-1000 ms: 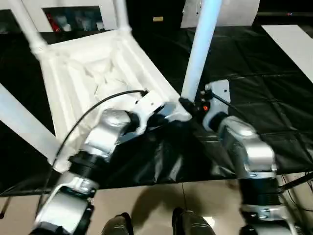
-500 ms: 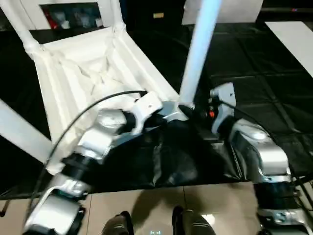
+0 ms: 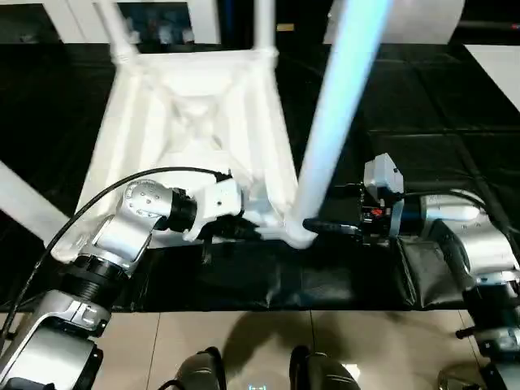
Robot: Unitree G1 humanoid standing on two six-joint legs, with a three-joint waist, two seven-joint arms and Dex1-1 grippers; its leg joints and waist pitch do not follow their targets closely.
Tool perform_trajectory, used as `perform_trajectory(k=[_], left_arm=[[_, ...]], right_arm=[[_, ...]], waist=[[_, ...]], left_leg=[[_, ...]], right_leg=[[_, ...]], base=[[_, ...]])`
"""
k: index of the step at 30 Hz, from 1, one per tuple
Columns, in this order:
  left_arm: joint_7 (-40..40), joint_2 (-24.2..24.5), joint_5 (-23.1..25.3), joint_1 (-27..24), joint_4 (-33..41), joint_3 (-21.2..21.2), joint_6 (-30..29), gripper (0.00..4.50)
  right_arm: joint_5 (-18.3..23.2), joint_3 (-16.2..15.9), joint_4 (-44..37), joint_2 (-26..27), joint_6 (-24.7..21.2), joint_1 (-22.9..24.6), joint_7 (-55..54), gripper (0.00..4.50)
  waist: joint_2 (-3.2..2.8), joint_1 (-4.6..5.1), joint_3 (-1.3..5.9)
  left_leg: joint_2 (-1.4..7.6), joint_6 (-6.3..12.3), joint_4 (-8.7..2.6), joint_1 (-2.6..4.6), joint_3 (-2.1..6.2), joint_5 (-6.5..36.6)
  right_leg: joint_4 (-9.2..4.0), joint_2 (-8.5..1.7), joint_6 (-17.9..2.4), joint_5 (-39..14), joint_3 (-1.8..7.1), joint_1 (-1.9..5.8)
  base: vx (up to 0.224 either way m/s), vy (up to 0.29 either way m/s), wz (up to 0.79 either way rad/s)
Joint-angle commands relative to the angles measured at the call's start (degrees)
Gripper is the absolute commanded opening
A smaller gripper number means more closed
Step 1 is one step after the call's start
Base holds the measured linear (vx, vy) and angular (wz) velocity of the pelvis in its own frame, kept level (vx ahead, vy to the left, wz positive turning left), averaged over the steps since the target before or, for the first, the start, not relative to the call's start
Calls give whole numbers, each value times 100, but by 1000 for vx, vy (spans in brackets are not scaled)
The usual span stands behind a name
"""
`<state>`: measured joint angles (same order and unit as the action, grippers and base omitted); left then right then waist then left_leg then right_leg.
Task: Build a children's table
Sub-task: Rotate leg to tighten
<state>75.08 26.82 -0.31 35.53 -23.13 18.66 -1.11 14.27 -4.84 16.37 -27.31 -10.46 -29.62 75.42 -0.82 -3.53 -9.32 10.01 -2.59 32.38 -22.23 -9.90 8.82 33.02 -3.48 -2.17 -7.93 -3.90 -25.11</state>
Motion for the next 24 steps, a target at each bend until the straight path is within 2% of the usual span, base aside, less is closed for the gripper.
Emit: perform_trajectory(k=[1,4,5,13,18,21,22,24], left_arm=[[487,29,-14,18,66,287,276,0],[560,44,-8,29,51,314,338,0],[578,46,-7,35,48,323,352,0],[614,24,-10,87,-46,324,425,0],[543,4,-5,99,-120,268,417,0],[334,-99,-94,73,-40,154,176,0],[334,-99,-94,73,-40,154,176,0],[-109,-272,-44,73,91,71,-197,0]], right_arm=[[104,-158,184,-80,154,-122,490,317],[55,-247,356,-79,294,-178,637,291],[62,-270,437,-61,312,-209,689,280],[245,-366,565,-19,177,-334,1092,205],[286,-386,539,-44,173,-301,1172,194],[398,-310,217,-9,-308,-119,867,194],[398,-310,217,-9,-308,-119,867,194],[397,-291,-166,122,-757,84,330,194]], waist=[[52,25,463],[54,28,463],[73,34,462],[72,29,468],[74,22,463],[66,13,446],[70,8,450],[63,2,425]], left_leg=[[298,751,-294,110,42,986],[306,730,-297,103,48,1003],[303,725,-298,101,48,995],[296,748,-294,96,47,922],[293,760,-294,91,45,915],[300,723,-308,103,51,970],[300,711,-309,109,51,972],[298,671,-318,106,50,1027]], right_leg=[[-354,-456,-1317,-1571,295,395],[-350,-459,-1304,-1594,295,395],[-352,-458,-1307,-1601,293,394],[-349,-451,-1297,-1609,291,399],[-349,-451,-1289,-1628,290,397],[-368,-445,-1240,-1756,291,390],[-369,-447,-1229,-1776,292,387],[-396,-447,-1184,-1904,297,378]], base=[[0,0,0],[0,0,0],[0,0,0],[0,0,0],[0,0,0],[0,0,0],[0,0,0],[0,0,0]])
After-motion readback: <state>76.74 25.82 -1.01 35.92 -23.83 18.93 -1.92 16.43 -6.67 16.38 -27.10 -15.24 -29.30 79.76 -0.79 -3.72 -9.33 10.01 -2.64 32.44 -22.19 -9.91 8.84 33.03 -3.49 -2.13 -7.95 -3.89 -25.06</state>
